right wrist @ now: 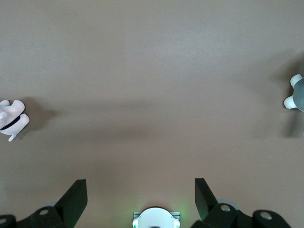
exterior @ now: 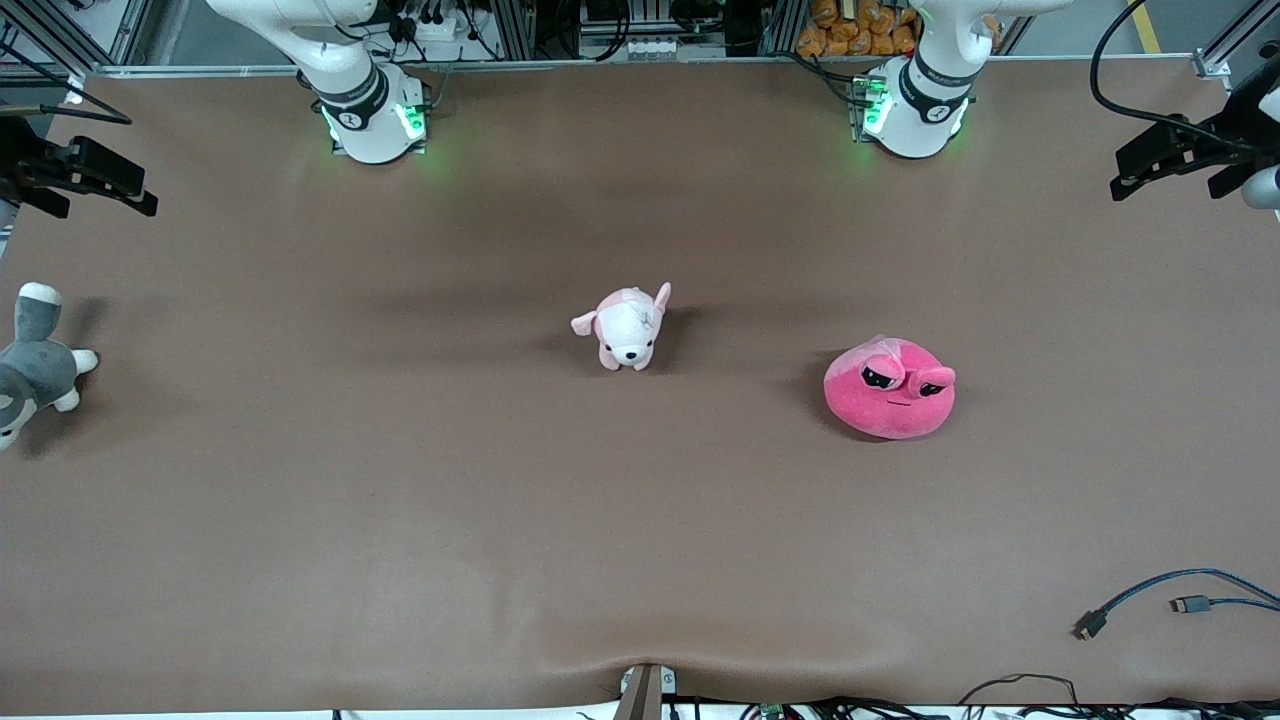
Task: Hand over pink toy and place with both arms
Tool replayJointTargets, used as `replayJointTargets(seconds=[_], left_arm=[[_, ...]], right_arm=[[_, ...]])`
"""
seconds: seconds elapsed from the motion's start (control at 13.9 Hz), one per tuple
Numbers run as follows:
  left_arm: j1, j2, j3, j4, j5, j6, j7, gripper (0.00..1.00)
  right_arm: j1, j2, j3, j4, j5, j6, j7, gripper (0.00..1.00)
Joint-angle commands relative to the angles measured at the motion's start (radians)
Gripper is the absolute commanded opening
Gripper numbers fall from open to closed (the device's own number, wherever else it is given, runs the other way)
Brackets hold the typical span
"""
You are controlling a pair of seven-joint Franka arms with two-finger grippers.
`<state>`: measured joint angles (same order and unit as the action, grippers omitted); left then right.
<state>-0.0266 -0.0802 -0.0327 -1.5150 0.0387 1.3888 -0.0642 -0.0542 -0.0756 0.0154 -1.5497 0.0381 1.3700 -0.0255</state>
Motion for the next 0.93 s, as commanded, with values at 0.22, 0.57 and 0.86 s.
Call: replayJointTargets(seconds=[0.22,0.57,0.86], left_arm=[[-0.003,0.019,0.0,0.032,0.069,-0.02,-0.006,1.0],[0.0,0.02,-0.003,0.035,0.081,-0.023,0.012,1.0],[-0.003,0.022,-0.007,0.019,0.078,-0.04,0.012,1.0]], right_arm=[[0.001,0.005,0.0,0.019,-0.006,-0.011,0.01,1.0],[-0.003,0.005,0.0,0.019,-0.006,-0.011,0.012,1.0],[-0.004,0.005,0.0,0.019,-0.006,-0.012,0.012,1.0]])
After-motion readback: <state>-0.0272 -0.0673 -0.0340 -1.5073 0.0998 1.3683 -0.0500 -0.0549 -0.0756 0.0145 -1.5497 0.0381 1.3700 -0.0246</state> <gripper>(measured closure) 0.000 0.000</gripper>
